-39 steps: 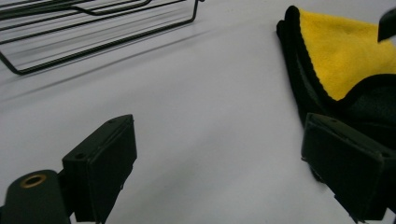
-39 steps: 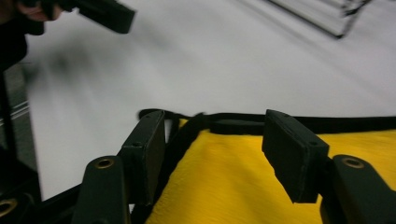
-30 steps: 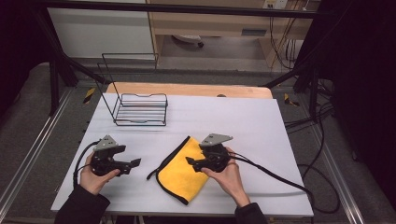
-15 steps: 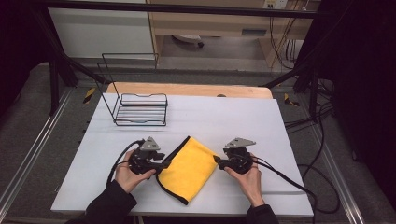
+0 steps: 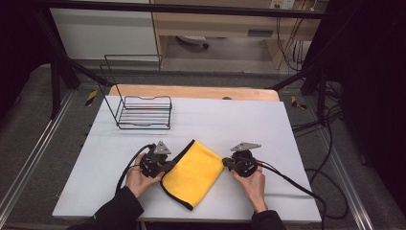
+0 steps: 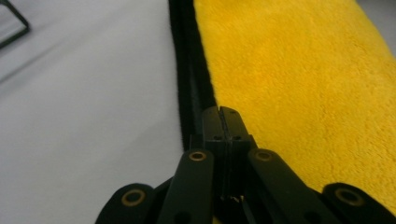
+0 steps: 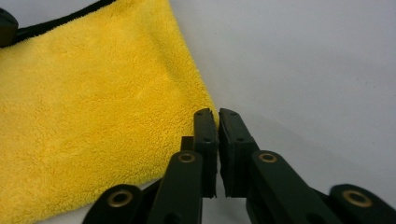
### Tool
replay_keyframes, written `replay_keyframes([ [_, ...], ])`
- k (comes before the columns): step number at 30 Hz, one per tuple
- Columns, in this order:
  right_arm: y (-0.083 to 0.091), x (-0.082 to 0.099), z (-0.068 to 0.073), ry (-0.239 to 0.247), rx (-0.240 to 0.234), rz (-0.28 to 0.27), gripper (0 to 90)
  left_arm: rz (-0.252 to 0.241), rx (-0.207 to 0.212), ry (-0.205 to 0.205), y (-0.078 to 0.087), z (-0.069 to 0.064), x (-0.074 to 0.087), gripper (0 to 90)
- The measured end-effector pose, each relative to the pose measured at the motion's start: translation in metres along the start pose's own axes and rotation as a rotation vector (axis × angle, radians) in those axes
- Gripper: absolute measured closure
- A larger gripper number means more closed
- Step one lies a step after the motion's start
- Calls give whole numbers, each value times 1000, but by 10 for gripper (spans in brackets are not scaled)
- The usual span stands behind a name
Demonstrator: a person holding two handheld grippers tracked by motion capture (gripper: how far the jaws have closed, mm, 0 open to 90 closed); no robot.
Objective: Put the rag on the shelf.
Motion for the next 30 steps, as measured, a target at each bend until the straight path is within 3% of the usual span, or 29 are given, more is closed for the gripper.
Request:
replay_keyframes([
  [3,3,-2,0,5,4,-13,888,-31,-40,23,6,8,-1,900],
  [7,5,-7,1,12,21,-32,892,-42,41,60,6,14,3,900],
  [9,5,-8,-4,36,135,-20,900,-43,55,44,5,10,3,884],
  [11,6,-8,-8,31,157,-21,900,-38,60,34,3,5,2,750],
  [12,7,-7,-12,14,149,-31,900,-28,60,27,2,3,1,750],
  [13,10,-6,-14,-6,101,-41,900,-17,53,20,0,1,1,713],
  [14,10,-6,-14,-6,101,-41,900,-8,44,15,-3,0,1,713],
  [16,11,-6,-9,-2,23,-67,792,7,41,16,-8,1,2,693],
  [18,9,-6,-6,-3,-18,-68,729,6,48,25,-9,2,2,720],
  [23,0,-6,-5,-7,-23,-50,715,17,47,29,-9,1,1,840],
  [24,-3,-5,-4,-7,-36,-44,773,20,46,30,-8,1,0,875],
  [26,-4,-5,-3,-5,-44,-42,805,10,36,24,-5,1,-1,881],
  [27,-3,-6,-2,8,-29,-33,864,-1,29,24,-2,1,-1,885],
  [30,-2,-7,-1,16,-24,-35,884,-45,17,41,10,7,-3,885],
])
Point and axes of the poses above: each handheld gripper's, and its own axes: y roughly backward along the jaws, x roughly out of its underside, z roughly to its left, the point moved 3 cm from there along -y, roughly forward along the jaws, and after that the axes turned 12 degrees about z, right-handed, at the moved point
